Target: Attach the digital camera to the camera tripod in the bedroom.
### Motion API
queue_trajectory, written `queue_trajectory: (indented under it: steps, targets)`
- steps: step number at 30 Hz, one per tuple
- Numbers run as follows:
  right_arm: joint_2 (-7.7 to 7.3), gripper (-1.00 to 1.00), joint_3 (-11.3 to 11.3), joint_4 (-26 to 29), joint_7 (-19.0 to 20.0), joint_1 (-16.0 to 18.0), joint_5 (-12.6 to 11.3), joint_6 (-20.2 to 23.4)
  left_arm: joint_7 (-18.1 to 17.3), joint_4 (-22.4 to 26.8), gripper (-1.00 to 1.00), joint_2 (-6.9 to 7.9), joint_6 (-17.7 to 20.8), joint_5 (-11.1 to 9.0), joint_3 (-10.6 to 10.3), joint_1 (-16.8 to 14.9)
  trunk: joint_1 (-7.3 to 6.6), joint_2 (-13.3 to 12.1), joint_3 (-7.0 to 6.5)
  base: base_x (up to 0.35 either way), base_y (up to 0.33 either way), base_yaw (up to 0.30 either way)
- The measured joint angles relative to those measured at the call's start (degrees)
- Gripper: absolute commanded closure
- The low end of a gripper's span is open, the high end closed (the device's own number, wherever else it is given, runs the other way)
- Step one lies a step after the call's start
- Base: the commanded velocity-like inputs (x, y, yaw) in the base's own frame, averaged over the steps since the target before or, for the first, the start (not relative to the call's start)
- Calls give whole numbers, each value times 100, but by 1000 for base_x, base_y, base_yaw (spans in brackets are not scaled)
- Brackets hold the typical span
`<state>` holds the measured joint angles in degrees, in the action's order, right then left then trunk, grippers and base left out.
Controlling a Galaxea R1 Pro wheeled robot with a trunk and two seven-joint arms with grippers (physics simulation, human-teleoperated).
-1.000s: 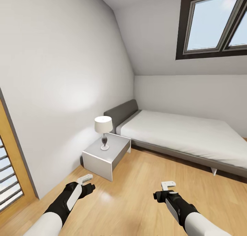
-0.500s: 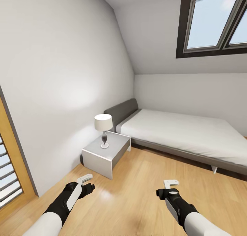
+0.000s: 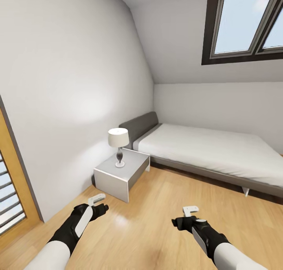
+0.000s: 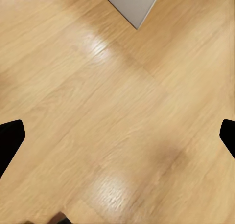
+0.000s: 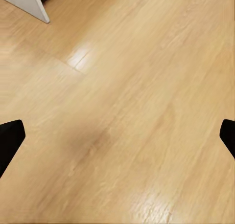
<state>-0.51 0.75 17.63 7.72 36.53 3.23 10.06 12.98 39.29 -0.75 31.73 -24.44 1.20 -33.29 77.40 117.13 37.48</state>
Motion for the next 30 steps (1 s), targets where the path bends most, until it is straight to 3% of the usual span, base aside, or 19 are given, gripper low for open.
queue_trajectory:
  steps: [10, 30]
  targets:
    - [-1, -100, 10, 25, -264, 2, 2, -30, 17, 44, -100, -3, 3, 0, -1, 0, 220, 401, 180, 0, 0, 0]
    - [18, -100, 6, 25, -277, 2, 6, -43, 30, 51, -100, -4, -20, 0, -1, 0, 659, 1203, 539, 0, 0, 0]
